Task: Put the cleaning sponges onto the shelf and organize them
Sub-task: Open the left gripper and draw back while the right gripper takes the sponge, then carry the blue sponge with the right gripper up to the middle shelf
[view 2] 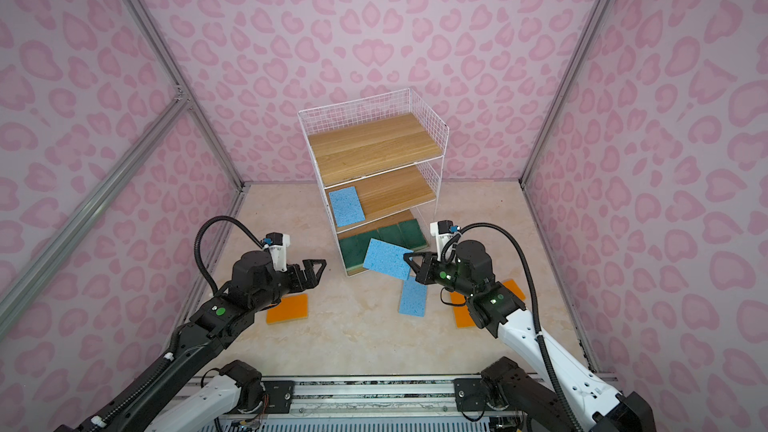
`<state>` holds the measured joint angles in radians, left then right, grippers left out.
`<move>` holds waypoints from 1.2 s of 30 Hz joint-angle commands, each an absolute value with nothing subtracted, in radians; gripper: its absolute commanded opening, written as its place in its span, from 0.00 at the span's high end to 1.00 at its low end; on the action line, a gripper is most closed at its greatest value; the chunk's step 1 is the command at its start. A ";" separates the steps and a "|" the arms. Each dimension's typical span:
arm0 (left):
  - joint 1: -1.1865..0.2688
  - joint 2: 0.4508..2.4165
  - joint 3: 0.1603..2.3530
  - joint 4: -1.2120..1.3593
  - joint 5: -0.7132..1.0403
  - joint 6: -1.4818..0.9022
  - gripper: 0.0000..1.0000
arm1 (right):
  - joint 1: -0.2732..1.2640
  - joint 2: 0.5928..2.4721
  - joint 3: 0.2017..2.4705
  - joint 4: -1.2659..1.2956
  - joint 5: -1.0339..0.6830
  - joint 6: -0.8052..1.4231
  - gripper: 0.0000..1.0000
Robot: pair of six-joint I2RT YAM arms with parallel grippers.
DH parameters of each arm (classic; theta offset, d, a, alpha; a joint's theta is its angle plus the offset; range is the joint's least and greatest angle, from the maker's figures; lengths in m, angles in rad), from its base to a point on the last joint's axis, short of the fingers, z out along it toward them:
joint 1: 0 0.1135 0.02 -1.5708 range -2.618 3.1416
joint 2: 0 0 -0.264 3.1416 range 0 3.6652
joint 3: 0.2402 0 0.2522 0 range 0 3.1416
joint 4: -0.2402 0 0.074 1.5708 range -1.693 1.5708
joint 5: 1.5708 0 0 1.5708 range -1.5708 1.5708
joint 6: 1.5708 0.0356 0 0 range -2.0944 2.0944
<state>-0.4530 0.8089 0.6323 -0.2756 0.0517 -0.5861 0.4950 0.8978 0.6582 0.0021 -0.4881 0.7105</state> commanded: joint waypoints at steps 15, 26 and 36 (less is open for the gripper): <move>-0.451 0.780 0.588 -0.259 -0.030 -0.620 0.03 | 0.490 0.797 0.784 -0.124 -0.145 0.795 1.00; -0.451 0.784 0.556 -0.235 -0.030 -0.618 0.03 | 0.548 0.885 0.858 -0.061 0.028 0.882 1.00; -0.451 0.790 0.530 -0.235 -0.019 -0.606 0.03 | 0.671 1.017 0.882 0.119 0.275 0.973 1.00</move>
<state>-0.4519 0.7811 0.5308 -0.2596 -0.0231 -0.6193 0.6537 0.9852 0.8631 0.0345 0.1722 0.9390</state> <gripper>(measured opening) 0.973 0.049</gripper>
